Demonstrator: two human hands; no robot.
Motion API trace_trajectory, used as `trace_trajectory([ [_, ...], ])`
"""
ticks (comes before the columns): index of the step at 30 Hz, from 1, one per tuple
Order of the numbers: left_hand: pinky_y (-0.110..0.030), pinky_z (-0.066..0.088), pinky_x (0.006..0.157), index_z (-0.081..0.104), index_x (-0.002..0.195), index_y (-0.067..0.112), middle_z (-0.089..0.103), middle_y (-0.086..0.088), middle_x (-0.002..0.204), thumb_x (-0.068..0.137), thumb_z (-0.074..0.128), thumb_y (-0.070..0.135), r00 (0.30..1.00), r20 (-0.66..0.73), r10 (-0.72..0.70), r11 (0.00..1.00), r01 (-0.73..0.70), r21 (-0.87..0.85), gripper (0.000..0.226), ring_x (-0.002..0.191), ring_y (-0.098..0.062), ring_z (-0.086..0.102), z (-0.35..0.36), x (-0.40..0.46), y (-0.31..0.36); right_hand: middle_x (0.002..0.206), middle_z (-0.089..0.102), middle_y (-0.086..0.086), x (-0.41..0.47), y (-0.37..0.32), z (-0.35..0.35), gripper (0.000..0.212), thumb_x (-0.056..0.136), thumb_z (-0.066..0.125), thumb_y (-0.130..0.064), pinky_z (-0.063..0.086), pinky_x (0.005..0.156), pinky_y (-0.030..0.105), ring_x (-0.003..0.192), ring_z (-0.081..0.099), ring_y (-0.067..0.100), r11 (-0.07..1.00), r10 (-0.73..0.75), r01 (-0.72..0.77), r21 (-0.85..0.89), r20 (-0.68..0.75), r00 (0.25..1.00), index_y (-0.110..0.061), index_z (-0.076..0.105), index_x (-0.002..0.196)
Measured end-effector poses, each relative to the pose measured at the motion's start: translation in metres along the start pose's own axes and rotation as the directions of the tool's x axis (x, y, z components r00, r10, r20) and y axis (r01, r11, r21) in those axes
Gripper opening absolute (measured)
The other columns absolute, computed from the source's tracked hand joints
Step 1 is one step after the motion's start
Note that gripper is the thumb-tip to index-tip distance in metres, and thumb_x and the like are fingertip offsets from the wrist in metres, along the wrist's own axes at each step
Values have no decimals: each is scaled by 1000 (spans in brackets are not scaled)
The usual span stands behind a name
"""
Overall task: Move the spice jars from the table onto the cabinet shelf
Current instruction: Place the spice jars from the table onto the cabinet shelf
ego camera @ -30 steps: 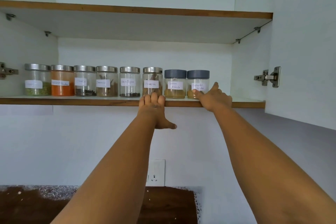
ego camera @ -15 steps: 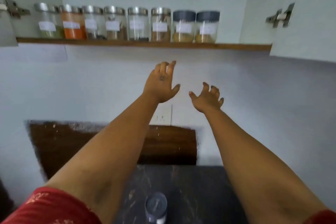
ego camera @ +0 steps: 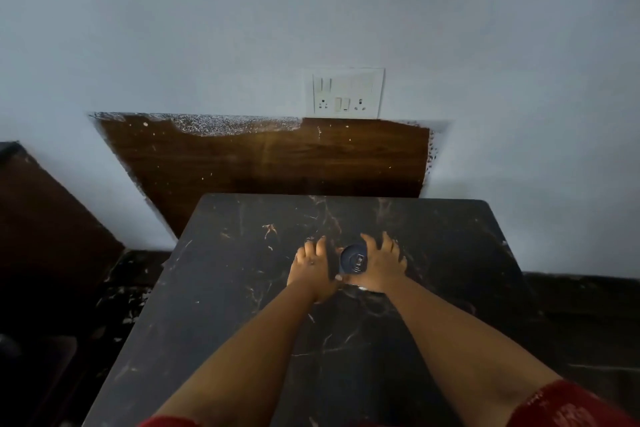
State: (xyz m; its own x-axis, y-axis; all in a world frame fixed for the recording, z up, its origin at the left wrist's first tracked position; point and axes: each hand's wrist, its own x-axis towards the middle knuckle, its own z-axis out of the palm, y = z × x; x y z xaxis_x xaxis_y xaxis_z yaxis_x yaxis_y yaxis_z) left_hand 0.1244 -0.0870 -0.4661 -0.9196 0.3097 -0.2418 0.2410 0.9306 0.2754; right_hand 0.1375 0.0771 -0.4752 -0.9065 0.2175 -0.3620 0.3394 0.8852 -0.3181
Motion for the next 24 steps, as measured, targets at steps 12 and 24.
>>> trace_trajectory([
  [12,-46,41,104,24,149,13,40,-19,145,97,38,56,907,316,-279,445,413,-795,69,126,-35,45,1,7,-20,130,34,10,2,-24,-21,74,68,82,-43,46,98,37,114,47,26,879,49,1,478,-93,994,-32,50,133],
  [24,-44,56,87,53,132,10,62,-25,126,82,68,48,842,470,264,-344,538,-770,64,113,-37,63,-53,12,-1,113,69,20,-13,-40,-65,41,84,70,-33,48,99,44,105,64,33,-8,-63,-146,989,145,987,-6,68,114],
])
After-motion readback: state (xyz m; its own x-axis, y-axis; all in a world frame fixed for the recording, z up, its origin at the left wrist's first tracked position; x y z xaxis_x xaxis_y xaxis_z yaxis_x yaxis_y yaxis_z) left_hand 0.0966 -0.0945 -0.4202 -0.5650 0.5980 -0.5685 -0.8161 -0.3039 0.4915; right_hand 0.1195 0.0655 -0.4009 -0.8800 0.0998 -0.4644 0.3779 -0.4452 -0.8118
